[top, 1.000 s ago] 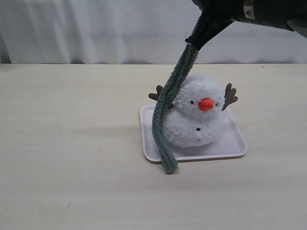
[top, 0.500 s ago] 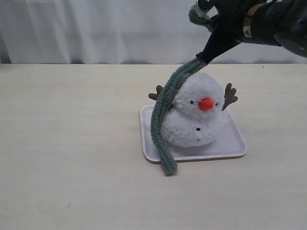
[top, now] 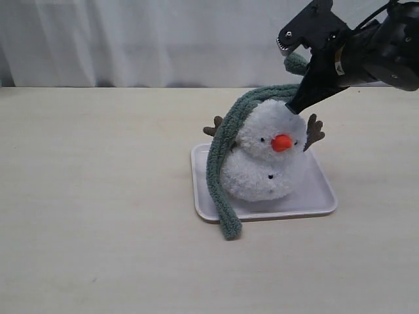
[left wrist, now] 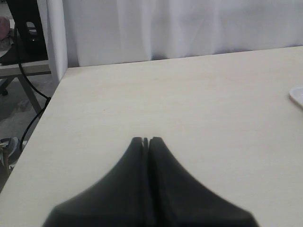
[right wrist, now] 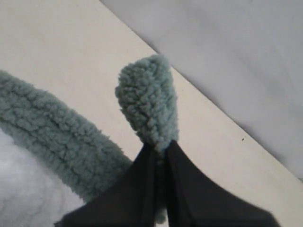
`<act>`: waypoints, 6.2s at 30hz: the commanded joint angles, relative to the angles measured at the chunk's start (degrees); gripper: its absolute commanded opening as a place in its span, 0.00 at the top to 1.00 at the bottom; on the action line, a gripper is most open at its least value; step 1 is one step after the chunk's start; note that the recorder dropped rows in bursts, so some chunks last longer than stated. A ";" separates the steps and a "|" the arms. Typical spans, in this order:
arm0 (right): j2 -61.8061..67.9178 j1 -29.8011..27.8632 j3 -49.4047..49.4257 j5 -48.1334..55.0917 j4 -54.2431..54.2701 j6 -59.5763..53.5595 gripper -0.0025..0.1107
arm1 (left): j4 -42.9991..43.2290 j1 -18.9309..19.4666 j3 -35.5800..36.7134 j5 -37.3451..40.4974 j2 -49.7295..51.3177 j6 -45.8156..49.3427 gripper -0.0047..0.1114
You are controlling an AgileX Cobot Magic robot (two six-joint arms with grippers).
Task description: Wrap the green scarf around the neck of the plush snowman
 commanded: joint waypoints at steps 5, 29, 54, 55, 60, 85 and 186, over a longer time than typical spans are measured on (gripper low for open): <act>-0.03 -0.32 0.53 4.00 5.93 0.00 0.94 | -0.08 0.16 0.18 -0.74 -0.20 -0.28 0.96; -2.76 -0.09 6.71 7.18 10.51 0.00 0.94 | -0.08 0.16 0.18 -0.74 -0.20 -0.28 0.96; -4.07 -0.09 6.71 22.98 40.38 -32.97 0.49 | -0.08 0.16 0.18 -0.74 -0.20 -0.28 0.96; -4.07 -0.09 6.71 23.76 41.36 -34.79 0.49 | -0.08 0.16 0.18 -0.74 -0.20 -0.28 0.96; -4.07 -0.09 6.71 23.63 42.56 -36.97 0.49 | -0.08 0.16 0.18 -0.74 -0.20 -0.28 0.96; 0.05 -6.79 -14.55 20.29 53.52 -32.30 0.73 | -0.08 0.16 0.18 -0.74 -0.20 -0.28 0.96; -2.27 -7.40 10.59 14.56 54.42 -29.37 0.48 | -0.08 0.16 0.18 -0.74 -0.20 -0.28 0.96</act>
